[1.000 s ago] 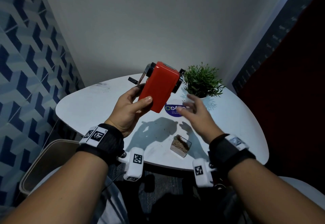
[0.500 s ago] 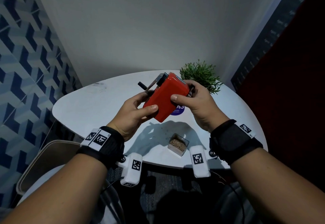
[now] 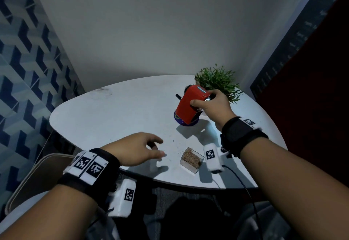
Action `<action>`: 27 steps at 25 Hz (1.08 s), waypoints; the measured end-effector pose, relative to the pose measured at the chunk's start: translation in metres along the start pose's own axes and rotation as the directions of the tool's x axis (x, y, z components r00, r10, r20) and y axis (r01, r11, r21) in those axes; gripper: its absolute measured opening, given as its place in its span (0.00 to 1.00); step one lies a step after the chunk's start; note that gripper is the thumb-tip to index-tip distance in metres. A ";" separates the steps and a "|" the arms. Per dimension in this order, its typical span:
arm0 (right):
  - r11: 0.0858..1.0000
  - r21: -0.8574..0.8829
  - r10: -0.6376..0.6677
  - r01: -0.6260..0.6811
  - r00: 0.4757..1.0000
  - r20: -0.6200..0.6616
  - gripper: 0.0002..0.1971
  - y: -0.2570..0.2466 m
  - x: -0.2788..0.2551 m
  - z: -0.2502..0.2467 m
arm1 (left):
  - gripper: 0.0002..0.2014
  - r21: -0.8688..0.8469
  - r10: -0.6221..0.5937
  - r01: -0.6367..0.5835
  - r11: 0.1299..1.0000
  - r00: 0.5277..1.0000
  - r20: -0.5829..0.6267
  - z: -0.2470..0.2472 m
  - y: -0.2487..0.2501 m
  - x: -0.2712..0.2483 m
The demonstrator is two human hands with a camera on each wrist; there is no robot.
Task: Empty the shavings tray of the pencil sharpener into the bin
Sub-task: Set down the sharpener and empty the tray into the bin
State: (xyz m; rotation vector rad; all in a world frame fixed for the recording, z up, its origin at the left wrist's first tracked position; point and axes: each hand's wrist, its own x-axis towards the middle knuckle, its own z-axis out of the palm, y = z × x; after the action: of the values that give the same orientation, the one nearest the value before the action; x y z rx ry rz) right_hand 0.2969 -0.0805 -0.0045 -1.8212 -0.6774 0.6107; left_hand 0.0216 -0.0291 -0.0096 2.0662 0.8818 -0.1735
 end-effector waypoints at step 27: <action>0.855 -0.472 0.296 -0.216 0.950 0.102 0.51 0.129 -0.079 -0.003 | 0.22 0.019 -0.111 0.111 0.994 0.994 -0.007 -0.010 -0.023 -0.008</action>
State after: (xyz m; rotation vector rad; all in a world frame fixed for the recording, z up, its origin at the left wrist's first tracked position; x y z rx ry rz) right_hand 0.2638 -0.1746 -0.1186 -2.3449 -0.7416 0.8469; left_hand -0.0010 -0.0177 -0.0150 2.0379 1.0026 -0.2365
